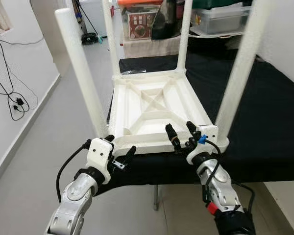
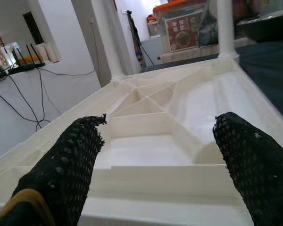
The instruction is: Building children table
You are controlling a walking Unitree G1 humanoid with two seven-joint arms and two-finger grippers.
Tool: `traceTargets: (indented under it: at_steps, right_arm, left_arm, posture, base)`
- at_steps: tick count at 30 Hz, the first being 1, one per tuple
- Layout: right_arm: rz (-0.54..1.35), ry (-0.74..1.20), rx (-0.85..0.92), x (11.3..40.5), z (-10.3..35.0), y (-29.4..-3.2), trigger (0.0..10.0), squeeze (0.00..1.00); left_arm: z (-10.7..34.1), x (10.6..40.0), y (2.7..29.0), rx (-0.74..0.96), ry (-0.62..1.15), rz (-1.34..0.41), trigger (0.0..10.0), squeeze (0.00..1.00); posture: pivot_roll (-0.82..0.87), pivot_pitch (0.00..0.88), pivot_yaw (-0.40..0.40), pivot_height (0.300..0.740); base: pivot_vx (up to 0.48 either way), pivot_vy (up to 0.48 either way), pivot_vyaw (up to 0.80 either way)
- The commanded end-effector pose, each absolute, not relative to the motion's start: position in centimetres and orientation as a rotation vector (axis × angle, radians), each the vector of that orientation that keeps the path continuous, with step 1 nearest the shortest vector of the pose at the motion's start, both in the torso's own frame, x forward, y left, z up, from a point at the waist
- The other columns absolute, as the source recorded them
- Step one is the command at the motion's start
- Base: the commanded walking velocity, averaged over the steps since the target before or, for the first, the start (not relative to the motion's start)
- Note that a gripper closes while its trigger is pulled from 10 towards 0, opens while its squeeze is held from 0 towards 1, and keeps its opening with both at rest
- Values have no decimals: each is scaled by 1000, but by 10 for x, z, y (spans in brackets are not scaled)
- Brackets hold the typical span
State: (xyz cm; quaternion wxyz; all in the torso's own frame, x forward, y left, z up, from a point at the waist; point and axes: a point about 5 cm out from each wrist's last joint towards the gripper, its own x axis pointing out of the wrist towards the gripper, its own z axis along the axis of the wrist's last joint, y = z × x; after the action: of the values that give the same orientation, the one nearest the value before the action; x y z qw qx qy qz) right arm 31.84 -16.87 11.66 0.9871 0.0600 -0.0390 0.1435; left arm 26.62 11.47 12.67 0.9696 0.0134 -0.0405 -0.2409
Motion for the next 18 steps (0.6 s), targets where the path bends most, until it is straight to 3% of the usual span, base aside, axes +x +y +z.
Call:
traceTargets:
  at_steps: [1,18]
  right_arm:
    - [347,-95,110,319,119,-161,10000,0]
    - [559,-170,91,317,140,-145,10000,0]
  left_arm:
    - [127,271,123,9,-77,-439,10000,0]
    - [132,276,127,-18,-83,-427,10000,0]
  posture:
    - [-77,0,72,740]
    - [-68,0,72,740]
  base:
    - [0,0,0]
    - [0,0,0]
